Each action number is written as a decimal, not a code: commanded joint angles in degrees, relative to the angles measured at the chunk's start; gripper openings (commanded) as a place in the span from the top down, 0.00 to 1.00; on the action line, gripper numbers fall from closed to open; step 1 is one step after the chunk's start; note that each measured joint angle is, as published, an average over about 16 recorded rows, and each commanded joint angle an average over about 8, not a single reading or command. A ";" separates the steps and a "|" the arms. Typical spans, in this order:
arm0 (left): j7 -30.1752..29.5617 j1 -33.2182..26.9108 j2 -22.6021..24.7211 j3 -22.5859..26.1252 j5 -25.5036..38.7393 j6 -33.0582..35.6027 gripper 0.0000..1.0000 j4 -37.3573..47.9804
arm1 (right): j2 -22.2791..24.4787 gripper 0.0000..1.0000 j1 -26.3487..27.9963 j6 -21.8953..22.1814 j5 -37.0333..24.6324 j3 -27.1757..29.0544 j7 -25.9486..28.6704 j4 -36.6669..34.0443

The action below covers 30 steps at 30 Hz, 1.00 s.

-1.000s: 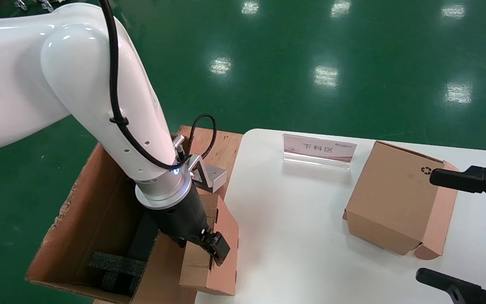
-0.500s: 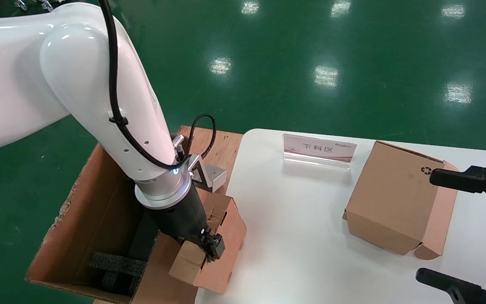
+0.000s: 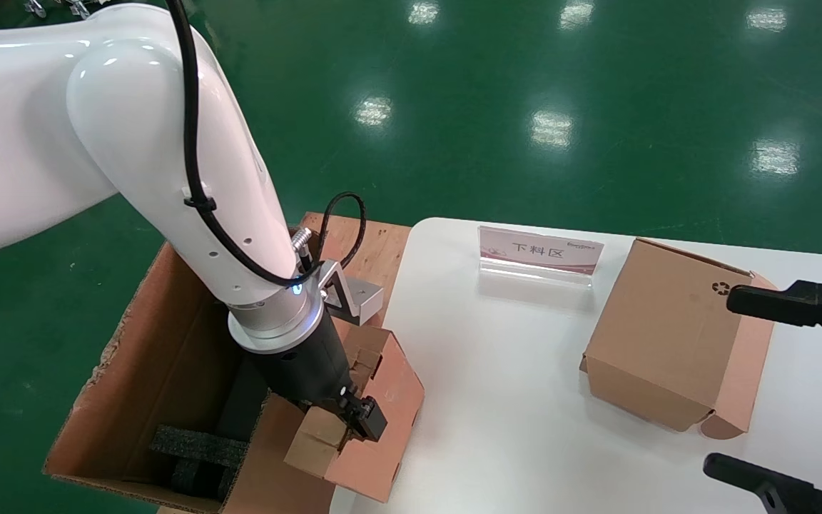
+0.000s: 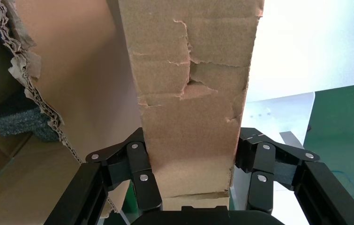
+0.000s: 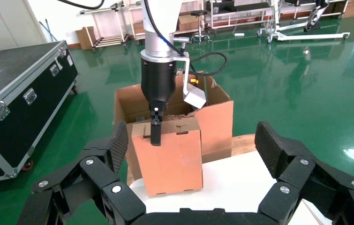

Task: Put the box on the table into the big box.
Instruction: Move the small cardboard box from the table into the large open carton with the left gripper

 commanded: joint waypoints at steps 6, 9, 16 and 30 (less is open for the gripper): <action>0.05 -0.09 -0.04 -0.13 0.10 -0.05 1.00 0.10 | 0.00 1.00 0.00 0.00 0.00 0.00 0.00 0.00; 0.25 -0.36 -0.13 -0.50 0.33 -0.17 1.00 0.30 | 0.00 1.00 0.00 0.00 0.00 0.00 0.00 0.00; 1.73 -2.28 -1.07 -2.80 1.47 -0.87 1.00 1.15 | 0.00 0.80 0.00 0.00 0.00 0.00 0.00 0.00; 9.37 -7.97 -7.64 -13.83 4.84 -1.27 1.00 2.04 | 0.00 0.00 0.00 0.00 0.00 0.00 0.00 0.00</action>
